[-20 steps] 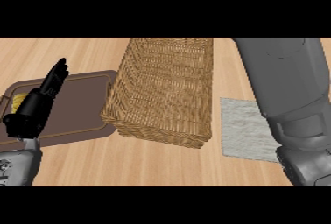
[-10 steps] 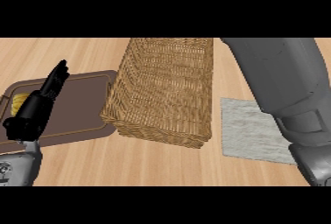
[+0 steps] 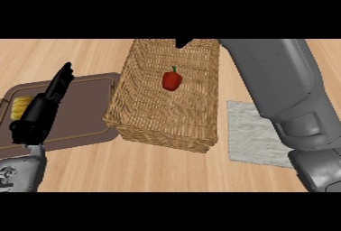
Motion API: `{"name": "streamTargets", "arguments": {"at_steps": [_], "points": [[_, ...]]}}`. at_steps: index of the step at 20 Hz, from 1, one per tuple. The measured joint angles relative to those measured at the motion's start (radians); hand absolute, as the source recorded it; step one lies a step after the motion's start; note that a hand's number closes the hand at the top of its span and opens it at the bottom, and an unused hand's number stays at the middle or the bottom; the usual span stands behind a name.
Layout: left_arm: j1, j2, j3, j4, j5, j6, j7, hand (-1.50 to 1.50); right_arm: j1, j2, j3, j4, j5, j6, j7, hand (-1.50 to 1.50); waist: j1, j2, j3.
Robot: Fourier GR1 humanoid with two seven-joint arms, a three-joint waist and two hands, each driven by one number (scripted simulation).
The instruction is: Pick the bell pepper from the placemat and place it in the basket
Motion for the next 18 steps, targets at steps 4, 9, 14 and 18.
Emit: {"name": "streamTargets", "arguments": {"at_steps": [4, 9, 14, 18], "points": [[-0.003, 0.01, 0.012, 0.009, 0.007, -0.01, -0.004, 0.0, 0.002, 0.016, -0.065, -0.012, -0.03, -0.097, -0.008, -1.5, 0.002, 0.001, 0.0], [0.01, -0.002, 0.003, -0.005, 0.002, -0.007, -0.004, 0.0, 0.006, 0.013, -0.189, -0.045, -0.075, -0.283, 0.013, -1.5, 0.002, 0.0, 0.0], [0.01, 0.004, 0.012, -0.002, 0.002, -0.009, -0.009, 0.0, 0.035, -0.029, -0.285, -0.068, -0.089, -0.448, 0.021, -1.5, -0.002, 0.0, 0.0], [0.002, 0.008, 0.018, -0.009, 0.009, -0.015, 0.007, 0.0, 0.086, -0.111, -0.362, -0.078, -0.118, -0.505, -0.011, -1.5, -0.005, 0.0, 0.001]]}}
